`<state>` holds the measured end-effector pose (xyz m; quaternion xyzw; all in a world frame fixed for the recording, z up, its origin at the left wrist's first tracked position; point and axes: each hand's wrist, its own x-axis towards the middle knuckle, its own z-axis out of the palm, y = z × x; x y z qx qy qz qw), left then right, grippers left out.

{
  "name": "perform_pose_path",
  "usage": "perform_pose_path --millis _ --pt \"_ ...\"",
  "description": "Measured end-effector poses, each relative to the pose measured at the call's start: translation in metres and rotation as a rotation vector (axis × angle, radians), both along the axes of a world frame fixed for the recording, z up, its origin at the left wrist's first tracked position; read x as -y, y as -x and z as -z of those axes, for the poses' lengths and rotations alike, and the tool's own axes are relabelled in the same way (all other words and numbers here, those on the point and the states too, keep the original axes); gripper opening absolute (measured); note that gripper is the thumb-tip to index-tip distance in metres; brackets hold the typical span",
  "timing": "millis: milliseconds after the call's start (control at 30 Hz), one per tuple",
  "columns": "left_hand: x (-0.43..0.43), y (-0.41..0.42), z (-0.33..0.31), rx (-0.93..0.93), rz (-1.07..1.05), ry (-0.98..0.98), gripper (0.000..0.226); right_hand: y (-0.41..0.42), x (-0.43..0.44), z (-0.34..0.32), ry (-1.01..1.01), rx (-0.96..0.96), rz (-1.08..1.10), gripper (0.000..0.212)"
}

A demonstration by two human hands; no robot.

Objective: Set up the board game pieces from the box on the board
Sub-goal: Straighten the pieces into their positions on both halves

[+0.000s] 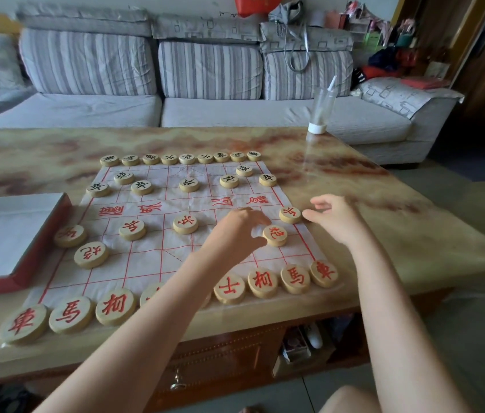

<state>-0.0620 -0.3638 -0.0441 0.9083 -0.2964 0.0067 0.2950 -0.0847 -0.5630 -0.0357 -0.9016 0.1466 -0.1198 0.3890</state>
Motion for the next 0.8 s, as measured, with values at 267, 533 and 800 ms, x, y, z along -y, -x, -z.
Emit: perform_pose_path --millis 267,533,800 --pt "0.022 -0.021 0.005 -0.010 0.141 -0.091 0.047 -0.045 -0.005 0.036 0.045 0.046 0.111 0.061" --pt "0.022 -0.028 0.020 -0.054 0.190 -0.113 0.054 -0.058 -0.007 0.040 0.157 -0.053 0.132 0.059" --pt "0.031 -0.026 0.025 0.019 0.063 -0.019 0.051 -0.058 0.003 0.035 0.028 -0.148 -0.037 0.056"
